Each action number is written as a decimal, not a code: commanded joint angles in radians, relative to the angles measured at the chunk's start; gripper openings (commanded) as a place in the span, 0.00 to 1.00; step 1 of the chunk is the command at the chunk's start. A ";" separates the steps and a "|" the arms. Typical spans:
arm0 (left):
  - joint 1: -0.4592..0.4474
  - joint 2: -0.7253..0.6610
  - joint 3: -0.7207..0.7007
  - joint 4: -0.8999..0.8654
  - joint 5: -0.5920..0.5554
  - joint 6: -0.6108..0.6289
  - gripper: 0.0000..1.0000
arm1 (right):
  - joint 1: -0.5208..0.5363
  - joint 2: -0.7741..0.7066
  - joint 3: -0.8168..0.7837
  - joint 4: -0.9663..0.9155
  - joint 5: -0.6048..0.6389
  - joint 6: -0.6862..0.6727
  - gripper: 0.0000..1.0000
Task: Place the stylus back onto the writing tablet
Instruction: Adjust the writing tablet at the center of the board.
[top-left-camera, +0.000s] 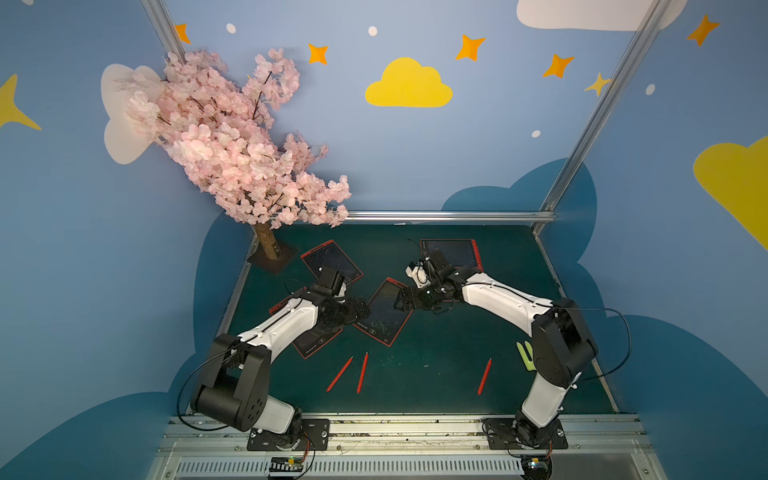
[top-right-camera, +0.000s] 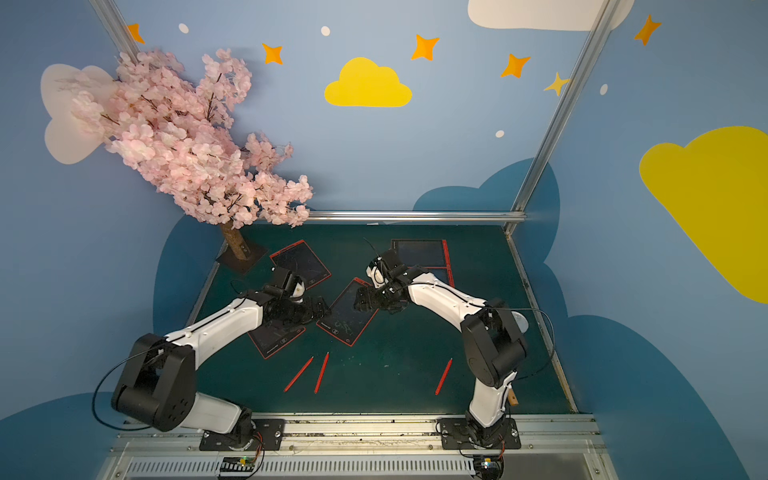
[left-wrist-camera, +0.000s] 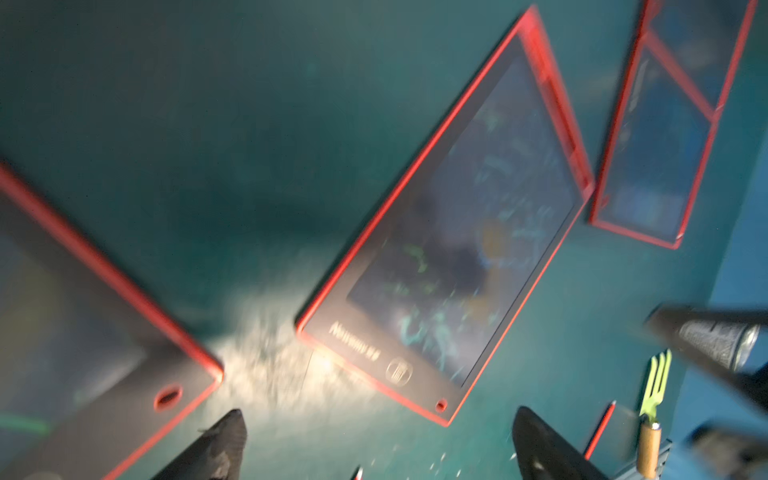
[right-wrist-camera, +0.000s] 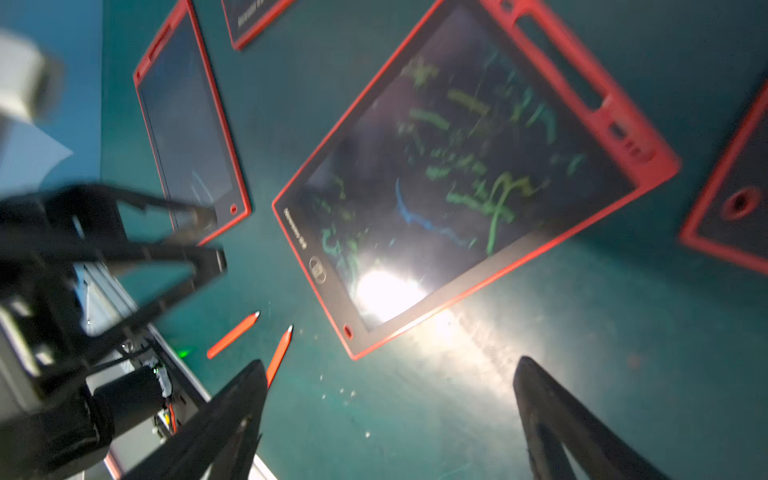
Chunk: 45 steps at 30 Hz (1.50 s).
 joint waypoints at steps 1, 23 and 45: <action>-0.018 -0.050 -0.048 0.003 0.003 -0.058 0.99 | -0.038 0.066 0.079 -0.037 -0.043 -0.072 0.92; -0.068 0.086 -0.065 0.154 0.105 -0.146 0.99 | -0.113 0.379 0.358 -0.105 0.044 -0.101 0.95; -0.027 0.221 0.043 0.143 0.127 -0.117 0.99 | -0.091 0.304 0.196 -0.054 -0.005 -0.094 0.94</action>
